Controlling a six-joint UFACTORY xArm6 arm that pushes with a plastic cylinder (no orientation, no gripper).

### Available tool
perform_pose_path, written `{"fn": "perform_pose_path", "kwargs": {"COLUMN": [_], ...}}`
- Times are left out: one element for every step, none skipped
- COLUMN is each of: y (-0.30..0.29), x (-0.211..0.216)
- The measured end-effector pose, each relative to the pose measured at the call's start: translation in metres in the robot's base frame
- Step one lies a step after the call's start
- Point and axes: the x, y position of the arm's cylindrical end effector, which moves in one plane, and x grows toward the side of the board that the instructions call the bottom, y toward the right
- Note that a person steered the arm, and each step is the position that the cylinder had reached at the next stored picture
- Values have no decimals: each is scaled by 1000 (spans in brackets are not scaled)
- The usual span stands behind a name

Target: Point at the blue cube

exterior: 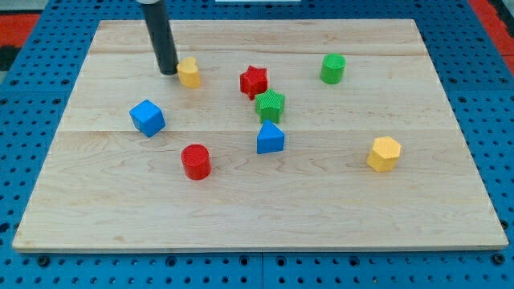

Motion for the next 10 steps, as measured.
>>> {"fn": "perform_pose_path", "kwargs": {"y": [26,38,10,-41,-89,-129,-129,-101,-69,-37], "x": [0,1,2,7,34,66,92,107,110,110]}}
